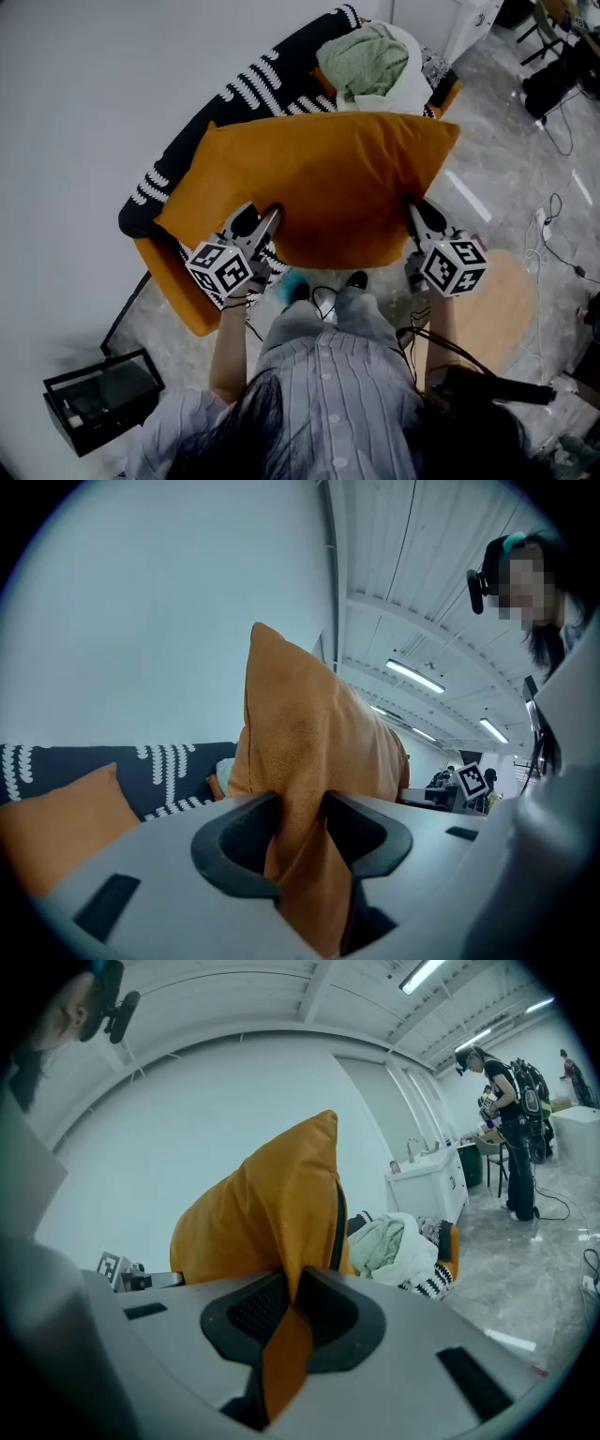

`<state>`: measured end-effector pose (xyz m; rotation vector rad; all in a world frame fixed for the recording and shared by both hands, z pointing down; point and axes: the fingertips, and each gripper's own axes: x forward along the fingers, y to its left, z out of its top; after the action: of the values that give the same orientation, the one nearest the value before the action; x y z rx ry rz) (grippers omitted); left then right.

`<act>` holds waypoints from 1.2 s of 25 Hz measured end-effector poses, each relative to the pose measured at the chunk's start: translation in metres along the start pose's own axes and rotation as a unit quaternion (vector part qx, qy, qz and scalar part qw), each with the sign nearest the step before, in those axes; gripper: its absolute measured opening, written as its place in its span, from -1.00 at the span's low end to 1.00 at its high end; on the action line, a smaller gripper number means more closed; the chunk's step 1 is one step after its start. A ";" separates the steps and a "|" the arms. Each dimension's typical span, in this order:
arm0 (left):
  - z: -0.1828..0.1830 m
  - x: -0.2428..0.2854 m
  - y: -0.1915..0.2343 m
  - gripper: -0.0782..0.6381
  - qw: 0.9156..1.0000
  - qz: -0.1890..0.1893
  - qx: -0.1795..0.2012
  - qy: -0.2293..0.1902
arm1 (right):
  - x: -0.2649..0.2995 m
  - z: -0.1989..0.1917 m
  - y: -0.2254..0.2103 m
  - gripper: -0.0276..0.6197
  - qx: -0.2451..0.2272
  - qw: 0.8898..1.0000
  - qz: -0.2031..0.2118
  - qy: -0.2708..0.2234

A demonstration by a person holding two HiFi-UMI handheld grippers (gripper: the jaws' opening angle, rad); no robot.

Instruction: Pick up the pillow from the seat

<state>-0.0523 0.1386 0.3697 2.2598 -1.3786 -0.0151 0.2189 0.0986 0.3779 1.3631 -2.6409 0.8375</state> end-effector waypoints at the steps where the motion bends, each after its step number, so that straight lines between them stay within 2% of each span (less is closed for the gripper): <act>1: 0.001 -0.005 0.005 -0.28 1.000 0.003 -0.001 -0.003 | 0.004 -0.002 0.006 -0.73 0.000 1.000 0.002 0.002; 12: 0.014 -0.071 0.063 -0.28 1.000 0.007 -0.008 -0.024 | 0.036 -0.024 0.083 -0.73 -0.006 1.000 0.009 0.011; 20: 0.030 -0.137 0.110 -0.29 0.999 -0.020 0.006 -0.034 | 0.049 -0.054 0.161 -0.73 0.001 1.000 -0.011 -0.001; 30: 0.026 -0.210 0.147 -0.28 0.997 -0.061 -0.002 -0.038 | 0.032 -0.104 0.241 -0.73 0.003 0.999 -0.051 -0.009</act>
<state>-0.2841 0.2502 0.3575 2.3595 -1.2744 -0.1461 -0.0065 0.2376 0.3699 1.4978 -2.5589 0.8248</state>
